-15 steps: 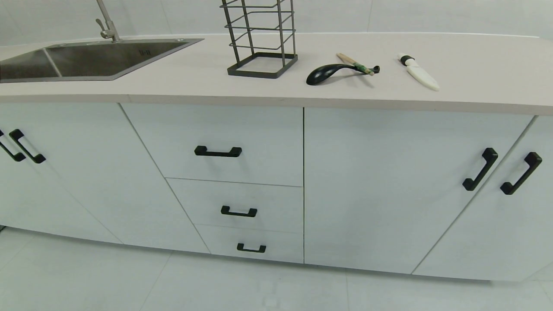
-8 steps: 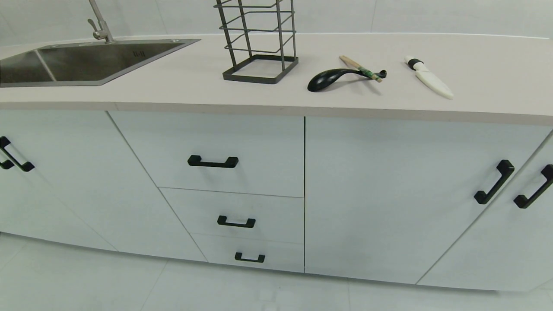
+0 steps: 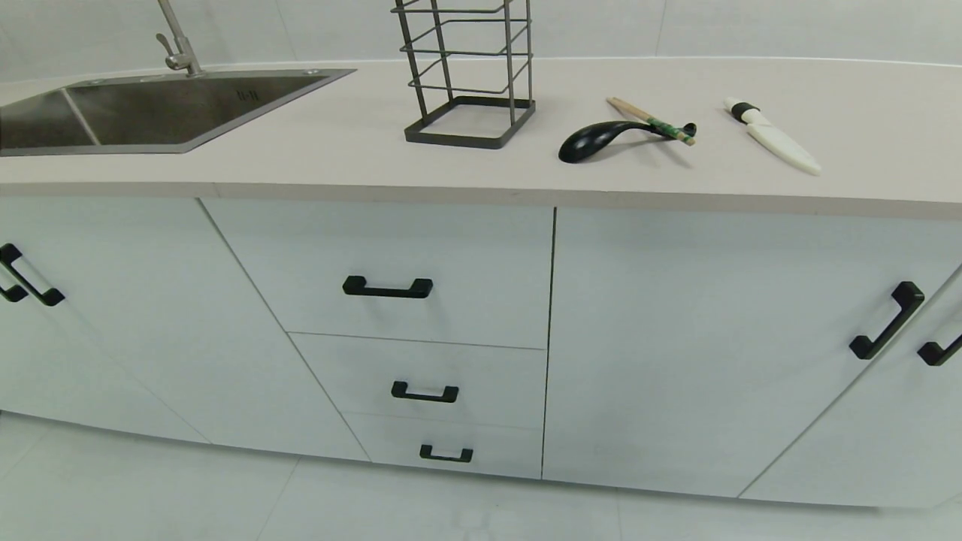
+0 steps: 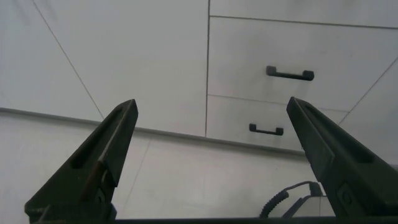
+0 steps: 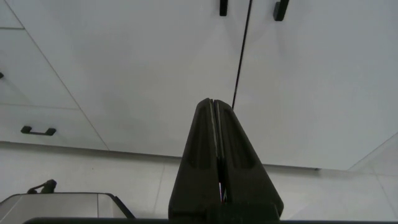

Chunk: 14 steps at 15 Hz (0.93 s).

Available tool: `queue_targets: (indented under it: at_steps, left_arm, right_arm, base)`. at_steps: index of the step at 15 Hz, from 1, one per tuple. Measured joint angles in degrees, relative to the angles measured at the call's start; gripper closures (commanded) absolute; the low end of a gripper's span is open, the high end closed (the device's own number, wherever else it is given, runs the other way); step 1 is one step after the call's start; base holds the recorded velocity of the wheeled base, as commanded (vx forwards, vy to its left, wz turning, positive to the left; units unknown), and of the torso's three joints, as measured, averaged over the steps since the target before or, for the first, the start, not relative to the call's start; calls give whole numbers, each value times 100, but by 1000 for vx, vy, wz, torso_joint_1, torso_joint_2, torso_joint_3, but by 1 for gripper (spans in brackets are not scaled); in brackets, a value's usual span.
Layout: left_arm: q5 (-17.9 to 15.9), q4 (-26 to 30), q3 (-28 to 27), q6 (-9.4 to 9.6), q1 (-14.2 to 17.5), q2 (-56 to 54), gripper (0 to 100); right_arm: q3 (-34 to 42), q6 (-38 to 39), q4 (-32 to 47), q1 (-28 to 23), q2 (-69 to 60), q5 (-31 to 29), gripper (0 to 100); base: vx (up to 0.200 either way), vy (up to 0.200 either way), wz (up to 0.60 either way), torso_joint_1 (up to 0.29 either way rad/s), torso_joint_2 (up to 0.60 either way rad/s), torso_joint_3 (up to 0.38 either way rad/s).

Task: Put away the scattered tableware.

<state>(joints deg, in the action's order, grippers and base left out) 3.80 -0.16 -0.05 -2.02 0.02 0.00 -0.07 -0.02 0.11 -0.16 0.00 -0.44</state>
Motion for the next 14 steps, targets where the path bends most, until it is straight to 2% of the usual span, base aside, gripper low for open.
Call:
queue_targets:
  at_steps: [1,3,4,5,7,10,12,14]
  left_arm:
    - [-94,-88,0,28,0,0,0]
    - [-456,-1273,-6,243,0,0,0]
    - [-785,-1602,-17,369,-2,0,0]
    - [-1061,-1514,-59,440,-2,5,0]
    - [-1496,-950,-378,503,-2,66,0]
    - [-2055,-262,-1081,818,-2,427,0]
    - [-2342,-148,-1445,1261,-23,868,0]
    - [-2522,-104,-1657,1680,-171,1353,0]
  right_arm:
    - [0,5,0,0,0,0,100]
    - [5,12,-1,0,0,-5,100]
    - [7,10,-4,0,0,0,100]
    - [7,12,-6,0,0,0,100]
    - [7,12,-6,0,0,0,100]
    - [7,12,-9,-2,0,0,100]
    - [7,12,-9,-2,0,0,100]
    - [7,12,-9,-2,0,0,100]
  base:
    - [0,0,0,0,0,0]
    - [0,0,0,0,0,0]
    - [0,0,0,0,0,0]
    - [0,0,0,0,0,0]
    - [0,0,0,0,0,0]
    - [0,0,0,0,0,0]
    - [0,0,0,0,0,0]
    - [0,0,0,0,0,0]
